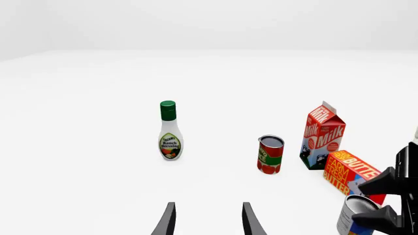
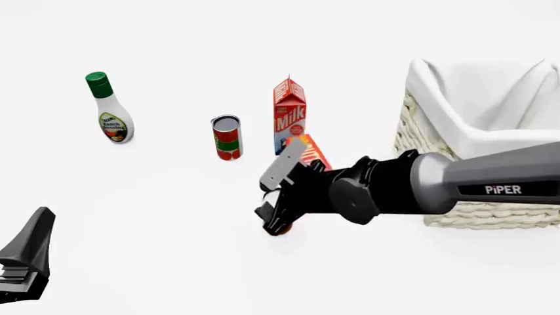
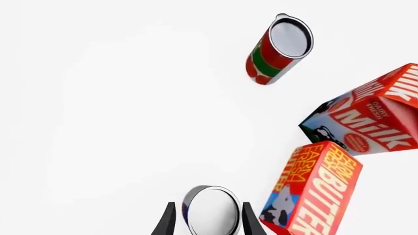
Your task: Pick the alphabet soup and place it in the basket.
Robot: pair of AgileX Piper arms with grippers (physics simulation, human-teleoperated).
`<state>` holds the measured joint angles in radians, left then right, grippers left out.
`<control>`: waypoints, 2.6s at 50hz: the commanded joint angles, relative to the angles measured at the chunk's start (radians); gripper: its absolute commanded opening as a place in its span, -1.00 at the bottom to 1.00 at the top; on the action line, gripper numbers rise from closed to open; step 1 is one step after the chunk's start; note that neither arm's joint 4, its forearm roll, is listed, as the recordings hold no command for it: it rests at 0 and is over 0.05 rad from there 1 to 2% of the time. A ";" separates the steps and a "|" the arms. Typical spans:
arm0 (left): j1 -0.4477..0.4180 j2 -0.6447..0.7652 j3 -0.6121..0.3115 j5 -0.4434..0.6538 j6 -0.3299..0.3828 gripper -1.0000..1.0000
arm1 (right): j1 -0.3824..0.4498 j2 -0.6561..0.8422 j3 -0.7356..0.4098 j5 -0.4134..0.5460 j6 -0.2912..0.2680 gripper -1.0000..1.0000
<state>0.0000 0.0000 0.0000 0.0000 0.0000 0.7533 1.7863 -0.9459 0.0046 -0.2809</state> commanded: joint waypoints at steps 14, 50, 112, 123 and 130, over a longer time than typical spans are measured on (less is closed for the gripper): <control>0.000 0.000 0.000 0.000 0.000 1.00 | -0.023 0.023 0.033 -0.037 -0.012 1.00; 0.000 0.000 0.000 0.000 0.000 1.00 | -0.019 0.060 0.033 -0.052 0.005 1.00; 0.000 0.000 0.000 0.000 0.000 1.00 | -0.067 -0.375 0.092 0.163 -0.081 -1.00; 0.000 0.000 0.000 0.000 0.000 1.00 | -0.125 -0.528 0.043 0.277 -0.120 -1.00; 0.000 0.000 0.000 0.000 0.000 1.00 | -0.151 -0.561 0.009 0.320 -0.140 -1.00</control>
<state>0.0000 0.0000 0.0000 0.0000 0.0000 0.6390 1.3170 -0.8927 0.2527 -0.4132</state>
